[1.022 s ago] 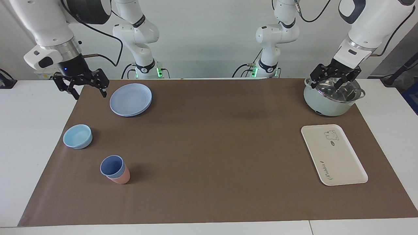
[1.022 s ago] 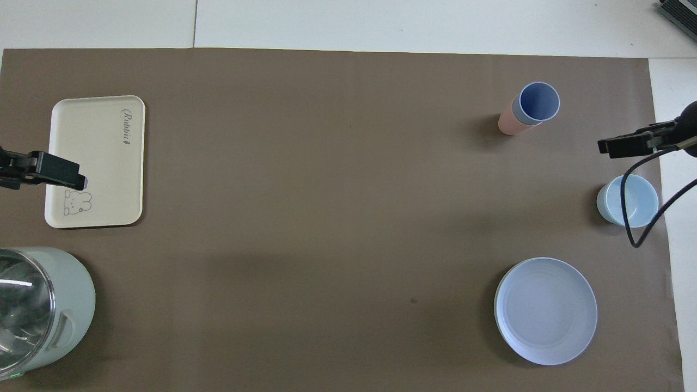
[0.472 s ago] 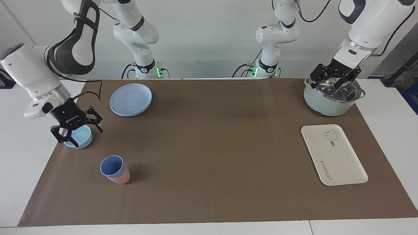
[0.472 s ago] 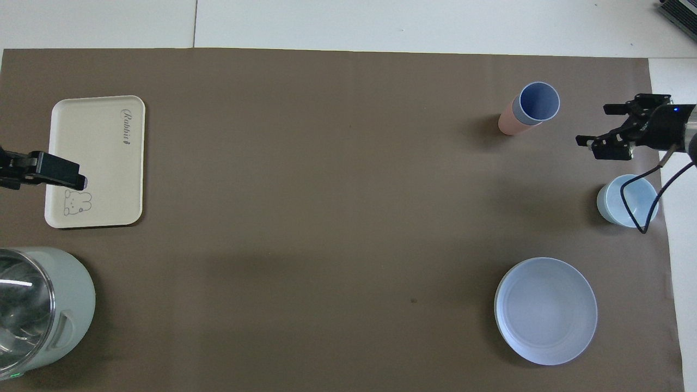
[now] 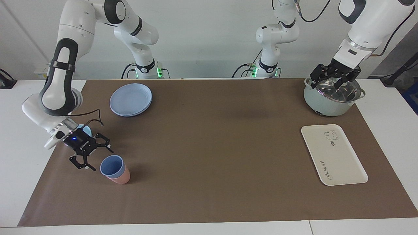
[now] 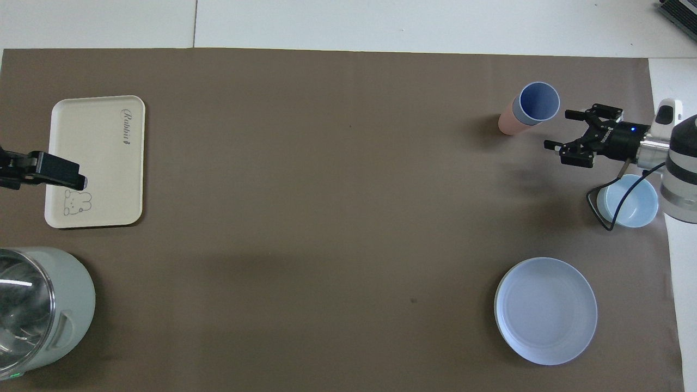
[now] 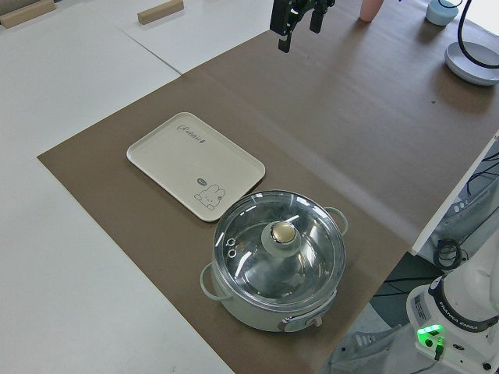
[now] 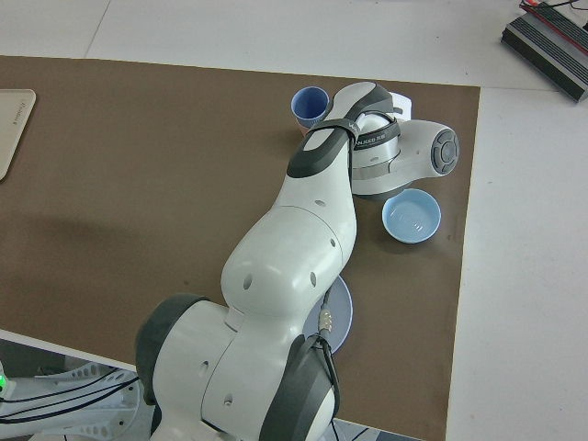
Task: Place cup on tray
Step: 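Grasp the pink cup rim with the right gripper and lift it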
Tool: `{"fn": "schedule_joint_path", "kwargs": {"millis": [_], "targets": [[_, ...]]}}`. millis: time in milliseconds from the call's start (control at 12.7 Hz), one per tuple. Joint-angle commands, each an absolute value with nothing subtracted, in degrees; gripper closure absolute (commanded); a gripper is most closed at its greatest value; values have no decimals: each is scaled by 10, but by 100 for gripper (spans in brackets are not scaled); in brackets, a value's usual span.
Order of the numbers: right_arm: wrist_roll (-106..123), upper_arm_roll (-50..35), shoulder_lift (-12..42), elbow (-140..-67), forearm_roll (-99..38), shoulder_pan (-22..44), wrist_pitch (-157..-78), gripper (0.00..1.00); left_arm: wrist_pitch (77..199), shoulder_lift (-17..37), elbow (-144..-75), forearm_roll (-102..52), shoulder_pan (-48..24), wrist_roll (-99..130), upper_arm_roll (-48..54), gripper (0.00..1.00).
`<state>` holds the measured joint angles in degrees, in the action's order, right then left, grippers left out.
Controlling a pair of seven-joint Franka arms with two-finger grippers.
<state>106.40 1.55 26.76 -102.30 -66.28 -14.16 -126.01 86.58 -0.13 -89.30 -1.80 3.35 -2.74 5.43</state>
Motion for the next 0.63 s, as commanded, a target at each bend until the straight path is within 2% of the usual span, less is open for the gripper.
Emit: {"fn": "schedule_joint_path", "kwargs": {"millis": [0,393,551], "targets": [[1113,4,291,-1005,-730,-144,-1245,0,868,-20,-912,-26,39,-32,54,0],[1159,3,293,-1005,-803,-121,-1256,0,868,-19,-912,-26,39,-32,54,0],[1208,3,312,-1005,-846,-127,-1255,0,868,-19,-912,-26,39,-32,54,0]]}}
